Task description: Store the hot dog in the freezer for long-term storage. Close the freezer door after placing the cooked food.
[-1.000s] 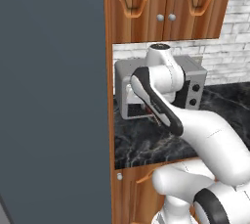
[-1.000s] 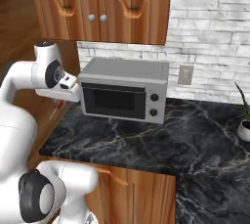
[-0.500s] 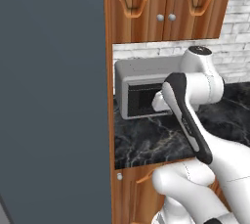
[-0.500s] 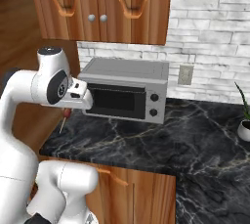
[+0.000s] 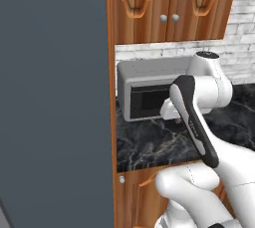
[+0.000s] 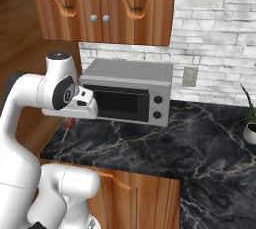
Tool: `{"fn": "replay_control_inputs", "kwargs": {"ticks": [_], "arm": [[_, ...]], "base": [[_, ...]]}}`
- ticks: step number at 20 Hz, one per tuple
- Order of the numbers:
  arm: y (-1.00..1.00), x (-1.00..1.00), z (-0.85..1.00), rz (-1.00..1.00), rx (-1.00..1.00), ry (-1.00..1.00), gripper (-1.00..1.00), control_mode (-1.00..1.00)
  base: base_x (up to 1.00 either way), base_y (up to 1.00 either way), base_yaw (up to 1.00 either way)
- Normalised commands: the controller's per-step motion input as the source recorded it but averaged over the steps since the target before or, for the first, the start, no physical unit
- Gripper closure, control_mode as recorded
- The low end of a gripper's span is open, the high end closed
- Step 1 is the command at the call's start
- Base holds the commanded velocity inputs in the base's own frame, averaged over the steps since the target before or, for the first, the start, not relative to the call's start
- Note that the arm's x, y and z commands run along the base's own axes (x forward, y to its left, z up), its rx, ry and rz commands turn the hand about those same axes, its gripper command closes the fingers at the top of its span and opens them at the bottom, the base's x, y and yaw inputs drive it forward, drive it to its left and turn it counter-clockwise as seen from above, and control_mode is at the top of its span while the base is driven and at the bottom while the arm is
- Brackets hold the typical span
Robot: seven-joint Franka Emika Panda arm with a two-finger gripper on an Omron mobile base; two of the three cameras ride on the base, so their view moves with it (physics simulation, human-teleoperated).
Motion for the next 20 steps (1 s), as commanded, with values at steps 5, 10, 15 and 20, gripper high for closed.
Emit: {"fn": "replay_control_inputs", "kwargs": {"ticks": [5,10,15,20], "arm": [[0.00,0.00,-0.02,0.00,0.00,0.25,1.00,-1.00],[0.00,-0.05,-0.27,0.00,-0.02,0.14,1.00,-1.00],[0.00,-0.01,-0.06,0.00,0.00,0.04,1.00,-1.00],[0.00,-0.01,0.00,0.00,0.00,0.00,1.00,-1.00]], "base": [[0.00,0.00,0.00],[0.00,0.00,0.00],[0.00,0.00,0.00],[0.00,0.00,0.00]]}}
